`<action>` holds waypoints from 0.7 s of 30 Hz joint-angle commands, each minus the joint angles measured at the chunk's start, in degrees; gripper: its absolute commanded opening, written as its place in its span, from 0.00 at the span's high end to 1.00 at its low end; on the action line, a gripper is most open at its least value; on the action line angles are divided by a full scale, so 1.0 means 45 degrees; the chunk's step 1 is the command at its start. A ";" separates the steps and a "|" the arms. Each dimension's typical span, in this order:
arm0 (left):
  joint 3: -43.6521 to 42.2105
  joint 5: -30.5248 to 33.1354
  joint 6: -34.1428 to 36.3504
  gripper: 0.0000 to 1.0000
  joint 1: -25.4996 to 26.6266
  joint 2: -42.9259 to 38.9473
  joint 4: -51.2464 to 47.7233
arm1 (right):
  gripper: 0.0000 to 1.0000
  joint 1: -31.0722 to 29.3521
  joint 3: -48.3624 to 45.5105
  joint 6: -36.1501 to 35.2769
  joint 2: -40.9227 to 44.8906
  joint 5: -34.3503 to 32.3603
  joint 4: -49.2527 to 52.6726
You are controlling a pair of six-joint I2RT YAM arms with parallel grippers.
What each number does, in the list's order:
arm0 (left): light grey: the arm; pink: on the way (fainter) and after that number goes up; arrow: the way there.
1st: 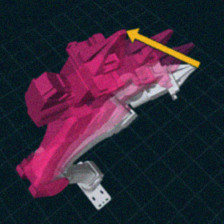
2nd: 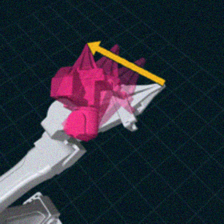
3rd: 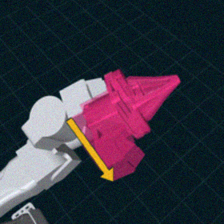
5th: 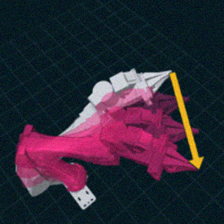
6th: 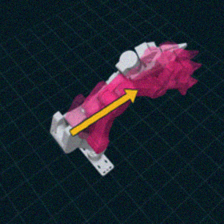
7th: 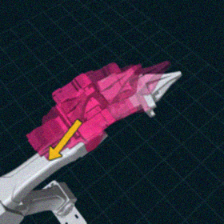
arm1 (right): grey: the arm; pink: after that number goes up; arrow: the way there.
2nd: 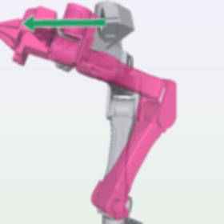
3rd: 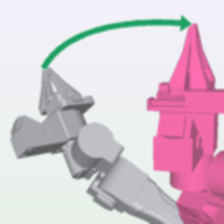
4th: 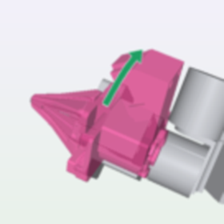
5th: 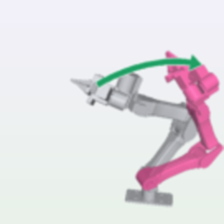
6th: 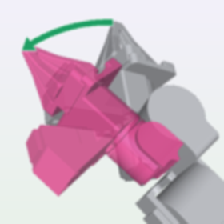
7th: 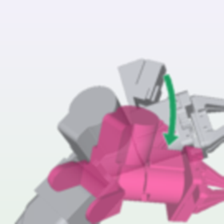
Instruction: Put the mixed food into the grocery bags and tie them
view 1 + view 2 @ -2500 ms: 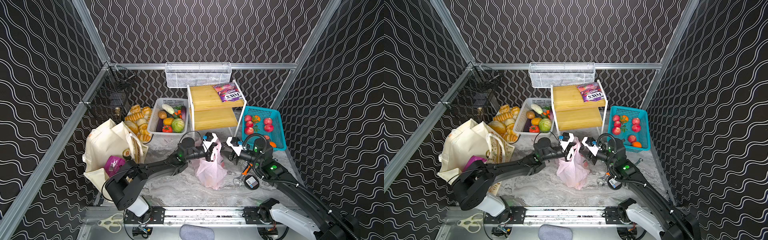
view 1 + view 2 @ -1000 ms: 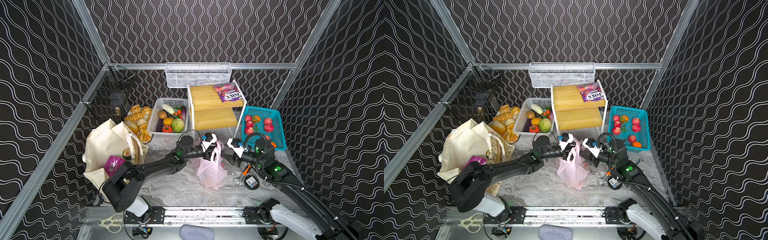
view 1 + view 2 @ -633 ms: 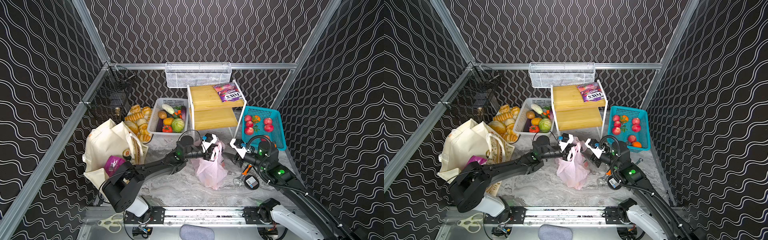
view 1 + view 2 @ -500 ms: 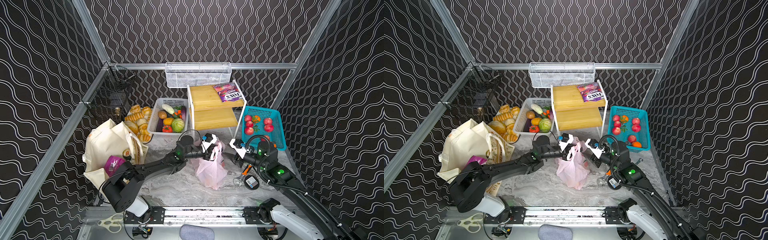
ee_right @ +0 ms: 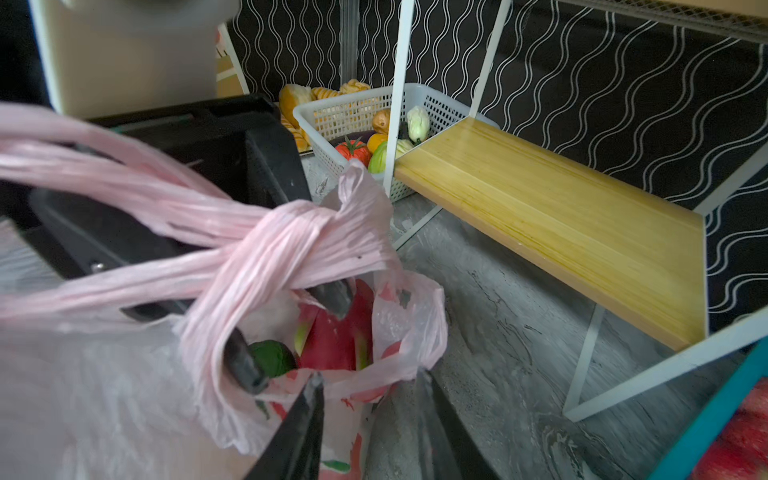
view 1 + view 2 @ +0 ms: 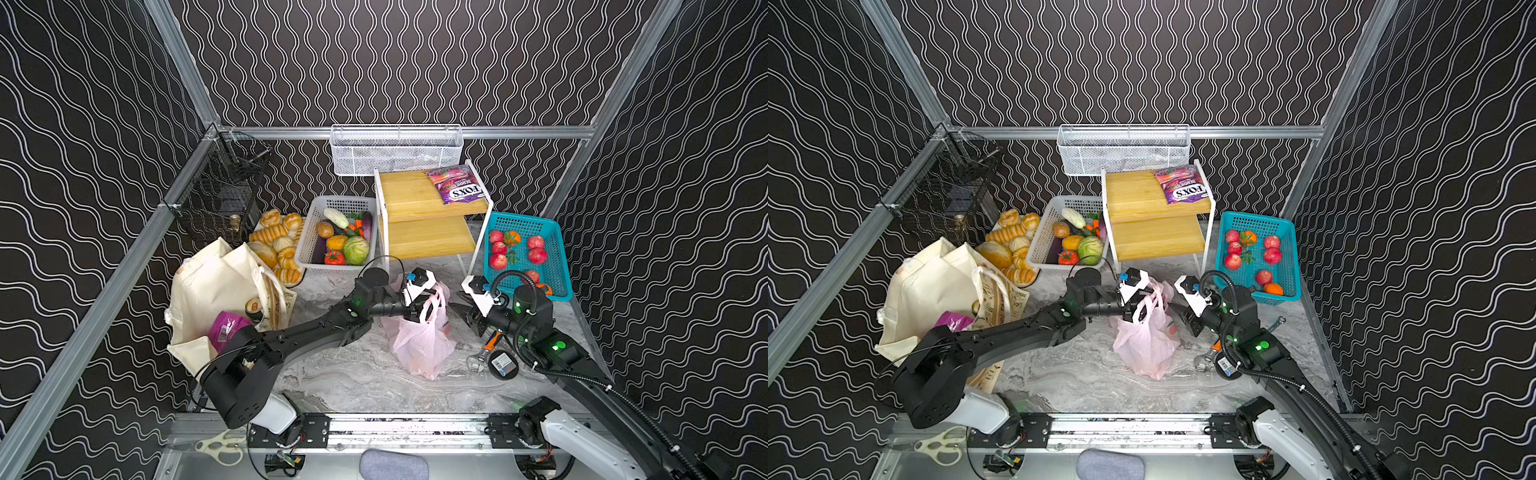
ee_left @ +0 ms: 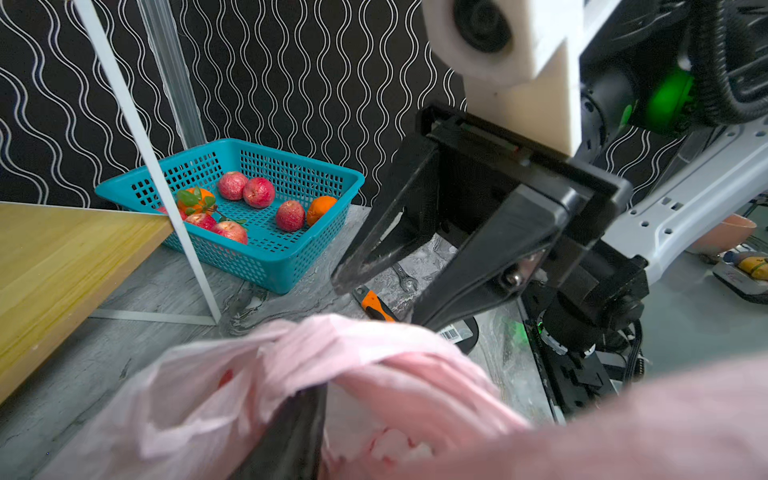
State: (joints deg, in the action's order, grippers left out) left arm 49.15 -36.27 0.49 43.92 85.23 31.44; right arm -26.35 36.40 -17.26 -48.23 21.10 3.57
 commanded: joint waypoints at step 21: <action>0.0772 -0.0117 0.1078 0.83 -0.0042 -0.0264 -0.2521 | 0.69 0.0006 0.0543 -0.0581 -0.1420 0.3220 -0.1558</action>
State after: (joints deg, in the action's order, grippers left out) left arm 52.07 -36.29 4.89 43.77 83.59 18.79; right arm -26.24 38.39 -18.96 -54.65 30.94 -1.78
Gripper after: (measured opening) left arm 0.179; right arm 0.309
